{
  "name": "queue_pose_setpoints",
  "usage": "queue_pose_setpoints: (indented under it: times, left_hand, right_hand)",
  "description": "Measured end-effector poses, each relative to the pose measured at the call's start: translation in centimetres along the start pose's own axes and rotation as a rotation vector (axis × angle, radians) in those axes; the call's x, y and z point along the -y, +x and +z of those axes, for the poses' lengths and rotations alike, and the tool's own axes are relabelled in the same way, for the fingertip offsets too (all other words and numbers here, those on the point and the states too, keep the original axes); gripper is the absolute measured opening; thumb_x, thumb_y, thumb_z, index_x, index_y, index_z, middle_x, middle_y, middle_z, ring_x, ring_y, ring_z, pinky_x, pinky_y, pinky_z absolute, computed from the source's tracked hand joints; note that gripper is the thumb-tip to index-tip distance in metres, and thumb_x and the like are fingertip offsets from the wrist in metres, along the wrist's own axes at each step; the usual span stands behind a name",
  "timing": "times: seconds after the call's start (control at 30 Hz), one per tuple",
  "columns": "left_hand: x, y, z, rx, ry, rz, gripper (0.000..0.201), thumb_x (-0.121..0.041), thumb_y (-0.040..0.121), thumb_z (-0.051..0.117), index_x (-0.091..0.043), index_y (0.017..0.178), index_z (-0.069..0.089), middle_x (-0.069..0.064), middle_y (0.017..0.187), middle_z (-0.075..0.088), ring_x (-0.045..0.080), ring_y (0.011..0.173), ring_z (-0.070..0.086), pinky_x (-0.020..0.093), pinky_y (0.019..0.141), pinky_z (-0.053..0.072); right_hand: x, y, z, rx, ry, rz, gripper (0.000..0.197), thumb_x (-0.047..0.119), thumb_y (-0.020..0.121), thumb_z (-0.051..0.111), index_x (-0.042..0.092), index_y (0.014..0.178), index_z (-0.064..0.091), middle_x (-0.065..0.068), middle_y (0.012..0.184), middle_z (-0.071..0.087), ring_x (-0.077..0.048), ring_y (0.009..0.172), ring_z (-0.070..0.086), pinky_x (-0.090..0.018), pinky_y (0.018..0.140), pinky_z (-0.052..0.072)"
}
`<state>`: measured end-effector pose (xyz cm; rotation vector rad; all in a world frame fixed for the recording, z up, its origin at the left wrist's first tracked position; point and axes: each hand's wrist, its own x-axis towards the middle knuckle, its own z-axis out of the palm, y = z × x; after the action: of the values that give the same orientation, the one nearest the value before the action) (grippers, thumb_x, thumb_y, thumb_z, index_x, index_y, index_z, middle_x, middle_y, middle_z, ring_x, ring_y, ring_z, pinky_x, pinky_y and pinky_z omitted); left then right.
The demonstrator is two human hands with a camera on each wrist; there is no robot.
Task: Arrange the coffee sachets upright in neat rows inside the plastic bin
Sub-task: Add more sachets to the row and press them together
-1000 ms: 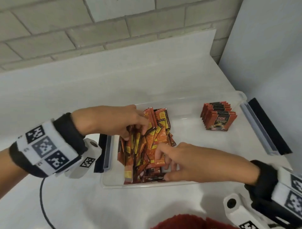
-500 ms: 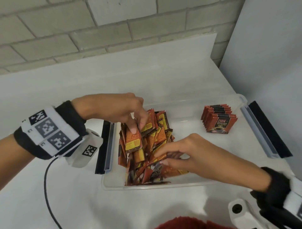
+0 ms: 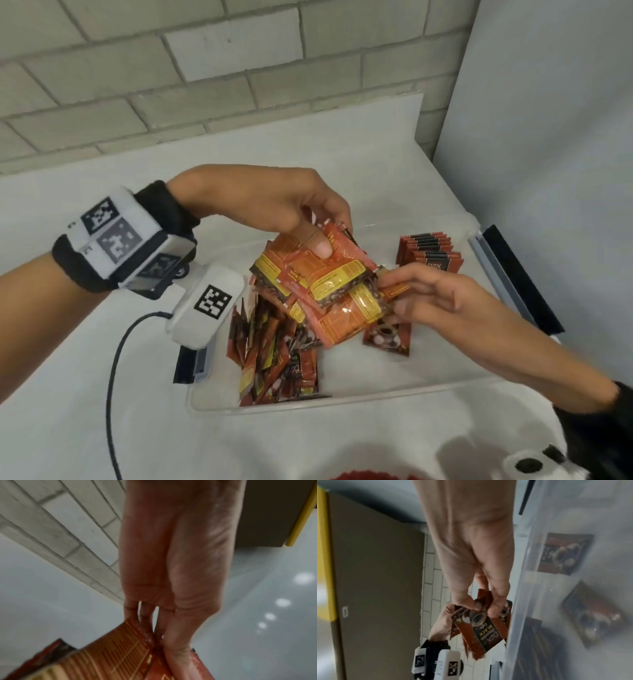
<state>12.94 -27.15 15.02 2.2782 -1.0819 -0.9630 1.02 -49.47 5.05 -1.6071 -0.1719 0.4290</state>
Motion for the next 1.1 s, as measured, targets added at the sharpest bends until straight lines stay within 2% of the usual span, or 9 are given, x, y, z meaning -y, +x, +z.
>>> queue_pose_setpoints:
  times: [0.17, 0.37, 0.47, 0.63, 0.7, 0.77, 0.83, 0.97, 1.1]
  left_hand:
    - [-1.8, 3.9, 1.5, 0.042, 0.086, 0.071, 0.023, -0.020, 0.092, 0.062, -0.018, 0.115, 0.063, -0.007, 0.103, 0.068, -0.002, 0.089, 0.061, 0.010, 0.074, 0.044]
    - [-3.5, 7.3, 2.7, -0.101, 0.181, 0.160, 0.044, -0.026, 0.092, 0.062, -0.020, 0.135, 0.052, -0.007, 0.120, 0.056, 0.007, 0.104, 0.056, 0.009, 0.084, 0.044]
    - [-4.0, 7.5, 2.4, -0.237, 0.101, 0.174, 0.045, -0.032, 0.097, 0.052, -0.022, 0.140, 0.044, -0.004, 0.126, 0.048, 0.004, 0.108, 0.054, 0.013, 0.090, 0.045]
    - [-2.9, 7.2, 1.7, -0.646, 0.019, 0.025, 0.013, -0.010, 0.100, 0.042, -0.016, 0.106, 0.051, 0.001, 0.108, 0.051, 0.003, 0.084, 0.049, 0.010, 0.072, 0.042]
    - [-2.1, 7.1, 2.2, -0.443, 0.208, -0.063, 0.015, -0.010, 0.098, 0.044, -0.017, 0.104, 0.055, -0.001, 0.104, 0.049, 0.010, 0.088, 0.051, 0.009, 0.069, 0.039]
    - [-1.6, 7.4, 3.5, -0.017, 0.387, -0.119, 0.020, -0.019, 0.099, 0.046, -0.020, 0.111, 0.061, -0.002, 0.111, 0.049, 0.015, 0.103, 0.053, 0.012, 0.079, 0.041]
    - [-1.8, 8.2, 5.5, 0.299, 0.484, -0.195, 0.024, -0.031, 0.099, 0.047, -0.024, 0.117, 0.062, 0.002, 0.122, 0.045, 0.022, 0.114, 0.049, 0.031, 0.095, 0.043]
    - [-2.0, 10.3, 8.7, 0.333, 0.560, -0.323, 0.060, -0.052, 0.095, 0.048, -0.013, 0.140, 0.036, 0.011, 0.138, 0.037, 0.029, 0.121, 0.046, 0.032, 0.085, 0.040]
    - [-1.6, 11.6, 10.9, 0.256, 0.453, -0.405, 0.097, -0.068, 0.086, 0.047, -0.008, 0.151, 0.008, 0.011, 0.150, 0.026, 0.031, 0.124, 0.047, 0.036, 0.090, 0.042]
  right_hand:
    - [0.5, -0.5, 0.3, 0.037, 0.241, 0.122, 0.059, 0.055, 0.084, 0.063, 0.005, 0.114, 0.063, -0.019, 0.100, 0.068, -0.017, 0.094, 0.065, -0.029, 0.085, 0.055]
    - [0.8, -0.3, -0.5, -0.153, 0.343, 0.112, 0.035, 0.021, 0.081, 0.064, 0.012, 0.115, 0.064, -0.008, 0.105, 0.074, -0.021, 0.096, 0.071, -0.027, 0.073, 0.058]
    - [0.8, -0.6, -2.0, -0.298, 0.392, 0.056, 0.027, 0.021, 0.069, 0.070, 0.013, 0.095, 0.074, -0.008, 0.095, 0.075, -0.019, 0.083, 0.073, -0.026, 0.062, 0.057]
    - [0.7, -2.3, -5.3, -0.550, 0.417, -0.060, 0.045, 0.037, 0.040, 0.081, 0.016, 0.080, 0.075, -0.005, 0.088, 0.076, -0.014, 0.072, 0.073, -0.021, 0.055, 0.055]
    - [0.6, -3.0, -6.1, -0.580, 0.420, -0.087, 0.065, 0.043, 0.031, 0.089, 0.016, 0.088, 0.072, -0.004, 0.088, 0.076, -0.013, 0.073, 0.073, -0.022, 0.056, 0.055]
    - [0.5, -3.6, -6.6, -0.588, 0.440, -0.099, 0.078, 0.050, 0.020, 0.092, 0.019, 0.089, 0.071, -0.002, 0.088, 0.076, -0.013, 0.074, 0.073, -0.023, 0.057, 0.056]
    - [0.4, -3.8, -6.9, -0.567, 0.458, -0.101, 0.079, 0.051, 0.021, 0.093, 0.021, 0.090, 0.072, -0.002, 0.091, 0.076, -0.014, 0.078, 0.073, -0.024, 0.059, 0.057]
    - [0.5, -3.8, -6.9, -0.547, 0.458, -0.090, 0.082, 0.049, 0.029, 0.092, 0.018, 0.101, 0.067, -0.003, 0.095, 0.076, -0.015, 0.080, 0.073, -0.025, 0.060, 0.057]
    - [0.8, -3.8, -6.5, -0.516, 0.478, -0.046, 0.043, 0.028, 0.064, 0.071, 0.013, 0.103, 0.063, -0.004, 0.084, 0.075, -0.014, 0.066, 0.071, -0.021, 0.048, 0.052]
